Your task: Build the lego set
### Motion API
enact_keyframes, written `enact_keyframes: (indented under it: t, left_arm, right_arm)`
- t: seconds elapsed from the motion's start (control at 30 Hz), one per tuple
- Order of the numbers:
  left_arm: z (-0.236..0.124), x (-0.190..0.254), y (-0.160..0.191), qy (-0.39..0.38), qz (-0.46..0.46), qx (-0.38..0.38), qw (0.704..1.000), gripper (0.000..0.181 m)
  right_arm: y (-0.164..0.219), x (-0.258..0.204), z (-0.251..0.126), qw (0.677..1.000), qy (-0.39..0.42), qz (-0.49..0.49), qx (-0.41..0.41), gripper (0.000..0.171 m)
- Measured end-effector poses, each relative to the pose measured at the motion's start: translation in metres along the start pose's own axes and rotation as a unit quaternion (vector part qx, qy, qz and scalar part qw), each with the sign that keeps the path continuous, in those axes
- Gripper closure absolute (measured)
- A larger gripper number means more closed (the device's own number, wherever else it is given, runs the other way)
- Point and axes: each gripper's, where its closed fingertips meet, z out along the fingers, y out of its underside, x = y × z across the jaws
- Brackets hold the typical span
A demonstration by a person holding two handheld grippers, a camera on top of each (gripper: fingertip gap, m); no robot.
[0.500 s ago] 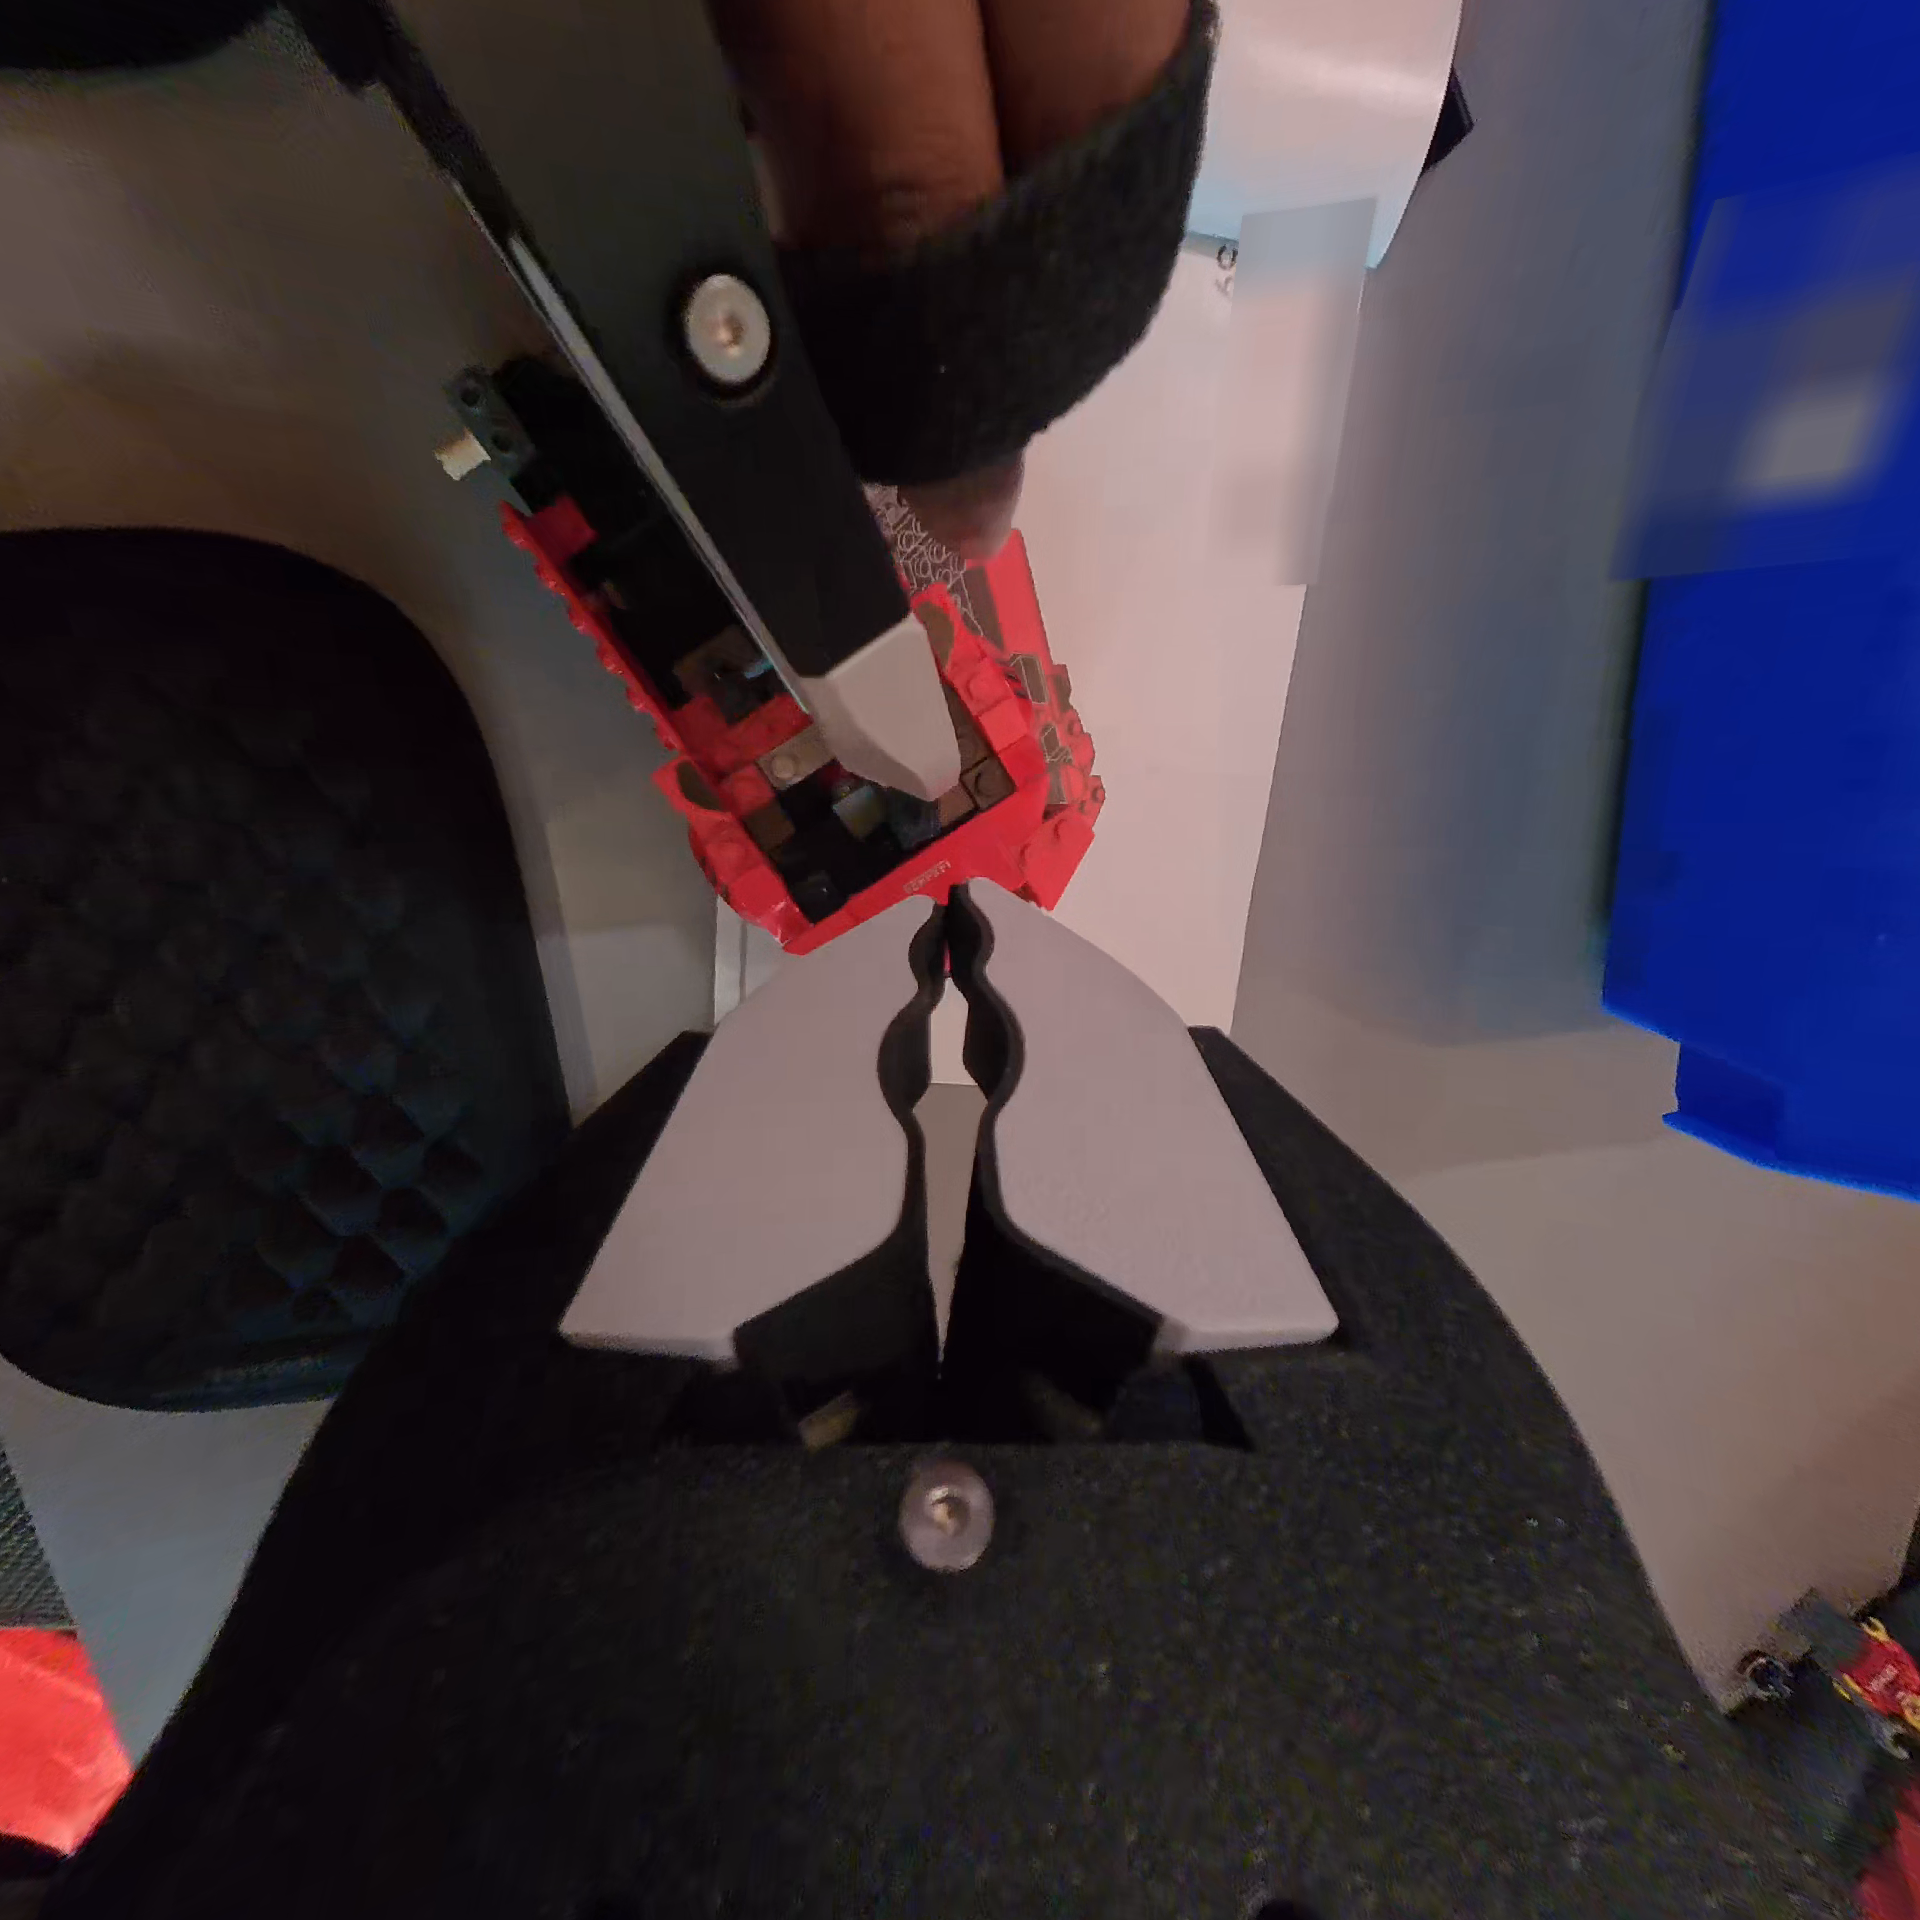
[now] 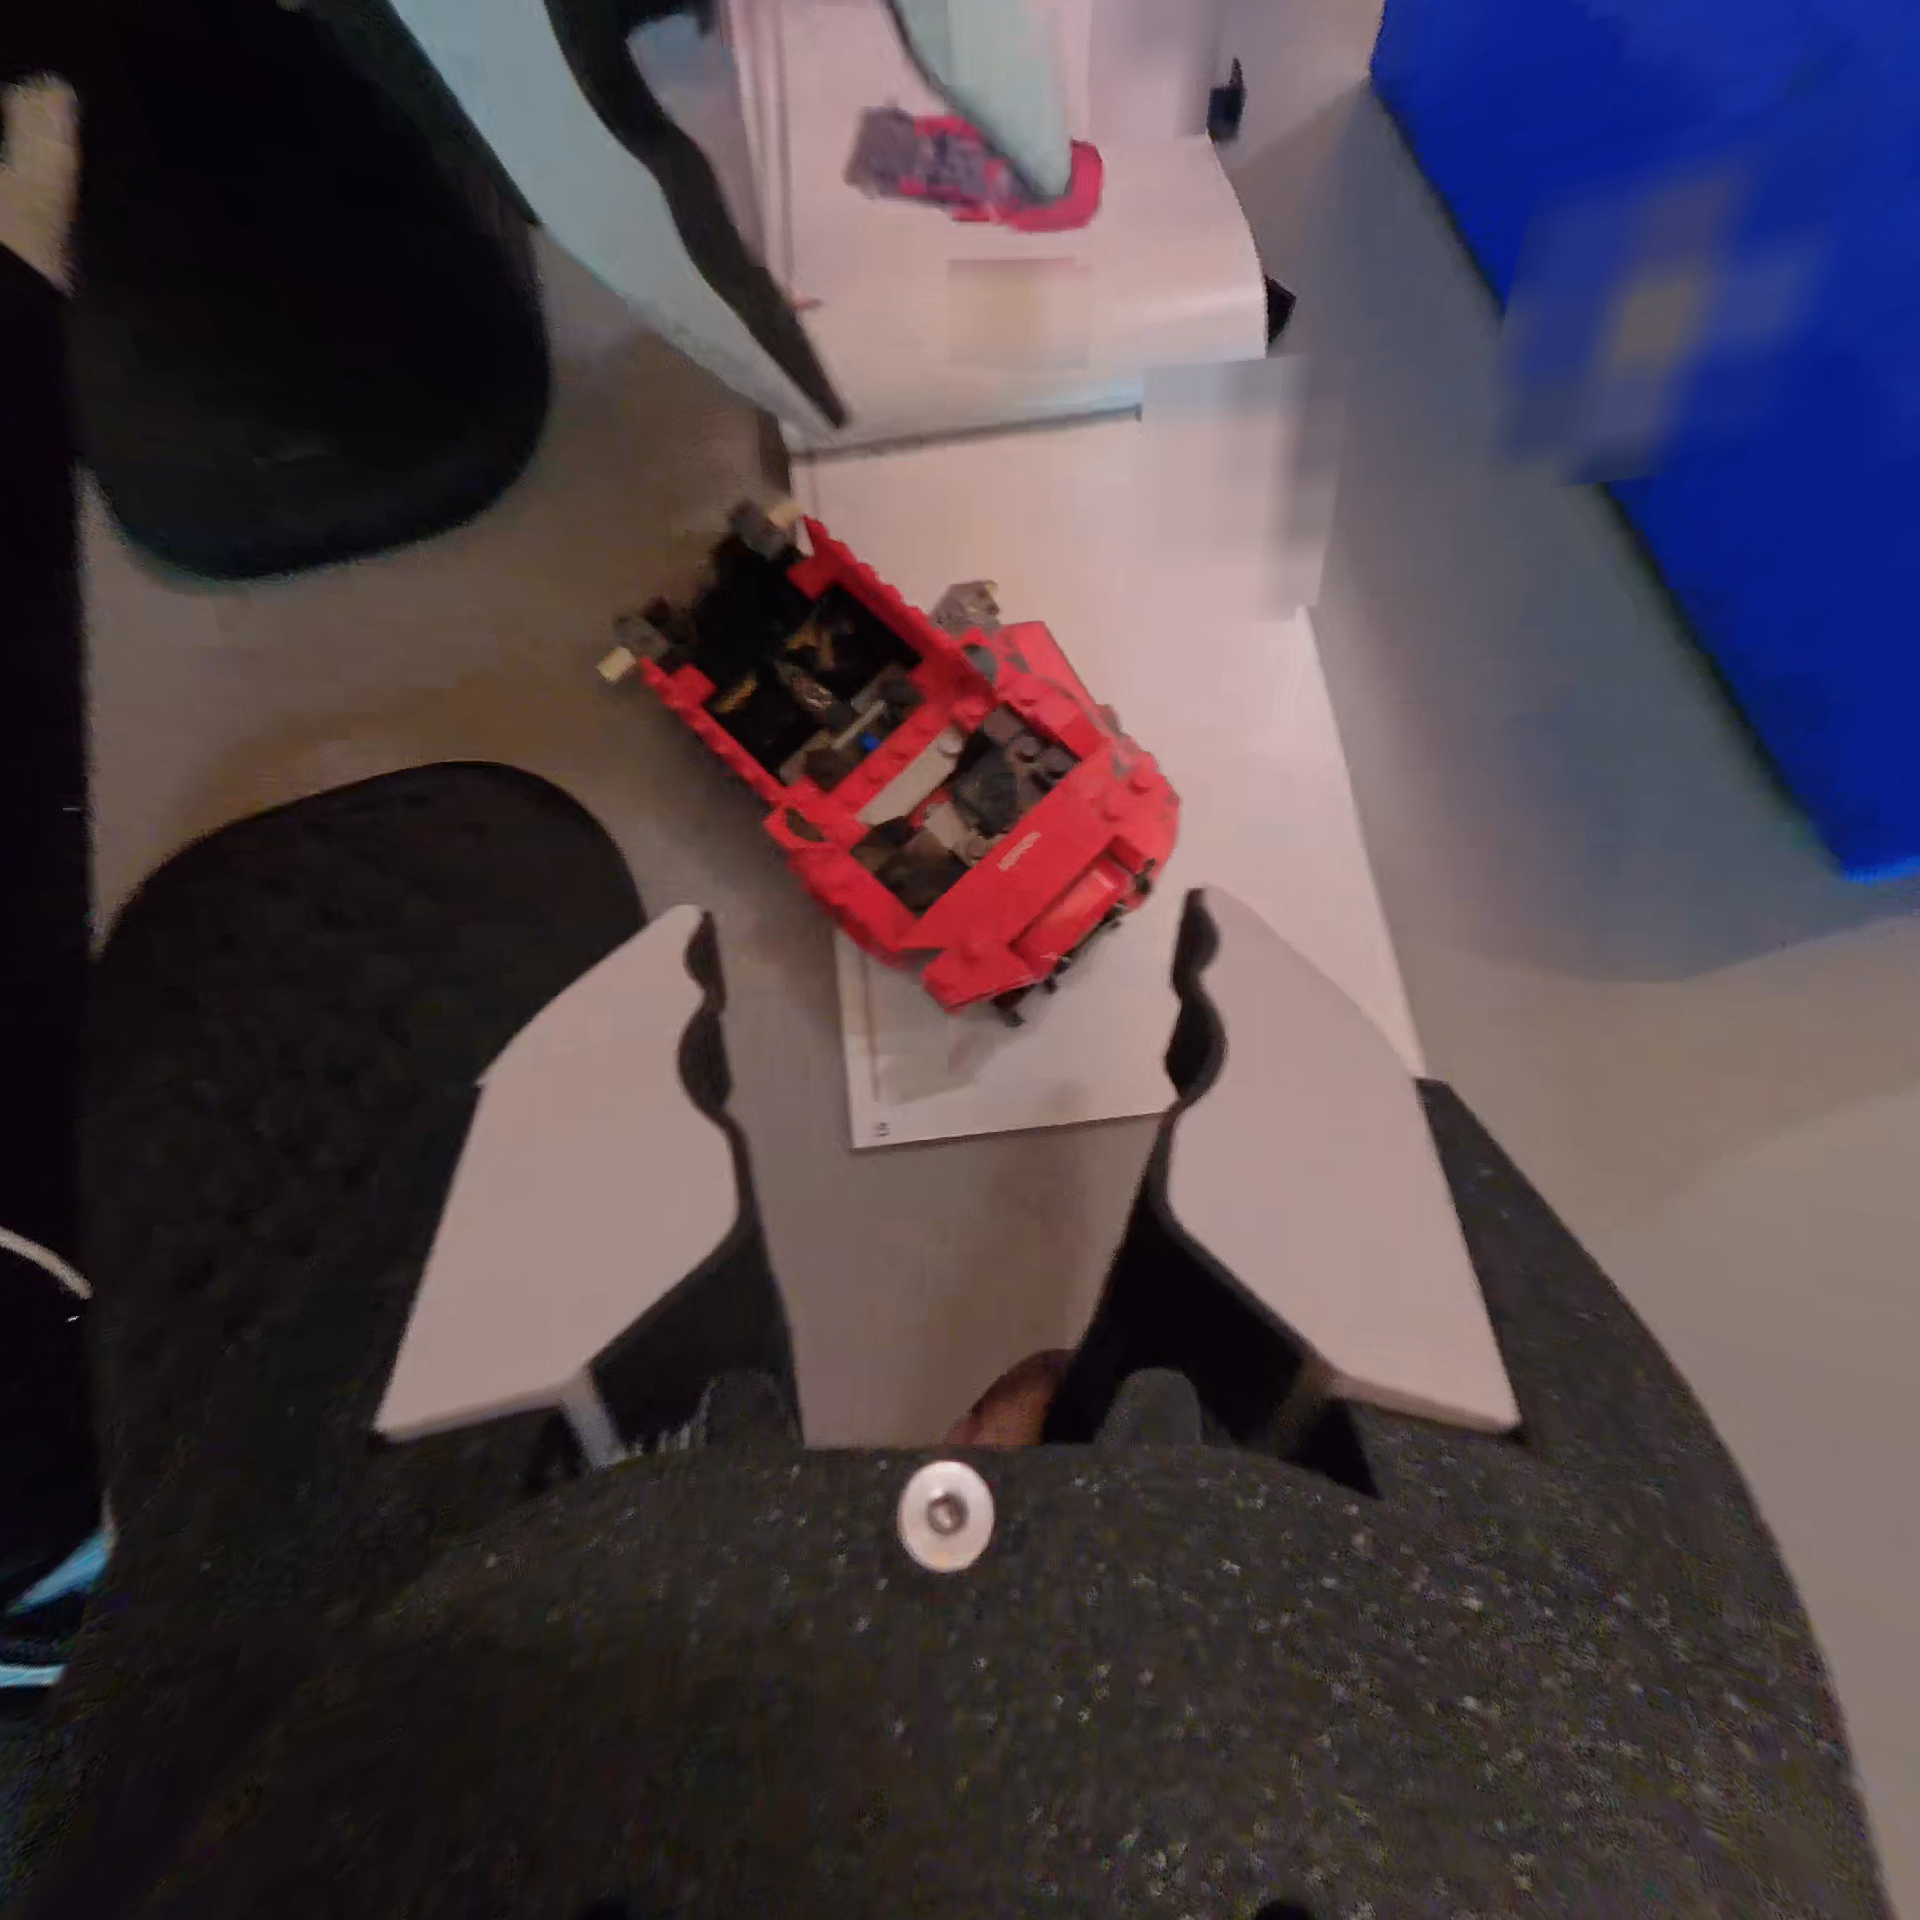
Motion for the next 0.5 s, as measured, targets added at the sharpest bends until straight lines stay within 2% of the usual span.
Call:
enact_keyframes:
  t: [0.07,0.13,0.2,0.3,0.4,0.5]
  left_arm:
    - [-0.019,0.015,-0.004,0.038,-0.141,0.037,0.989,0.091]
    - [-0.034,0.027,-0.009,0.051,-0.261,0.062,0.962,0.07]
    - [-0.044,0.036,-0.013,0.033,-0.337,0.087,0.937,0.07]
    - [-0.049,0.049,-0.017,-0.003,-0.382,0.111,0.917,0.08]
    - [-0.042,0.054,-0.01,-0.041,-0.375,0.075,0.923,0.084]
    - [-0.036,0.059,-0.016,-0.035,-0.352,0.044,0.934,0.085]
  right_arm:
    - [0.005,-0.004,0.001,0.999,-0.022,-0.001,0.035,0.077]
    - [0.004,0.001,0.005,0.996,-0.024,-0.004,0.089,0.074]
    - [0.0,0.006,0.005,0.991,-0.025,0.006,0.129,0.076]
    - [-0.003,0.007,0.003,0.989,-0.016,-0.003,0.147,0.078]
    - [0.004,0.007,0.005,0.992,-0.014,-0.006,0.129,0.077]
    - [0.009,0.011,0.006,0.993,-0.003,-0.007,0.118,0.076]
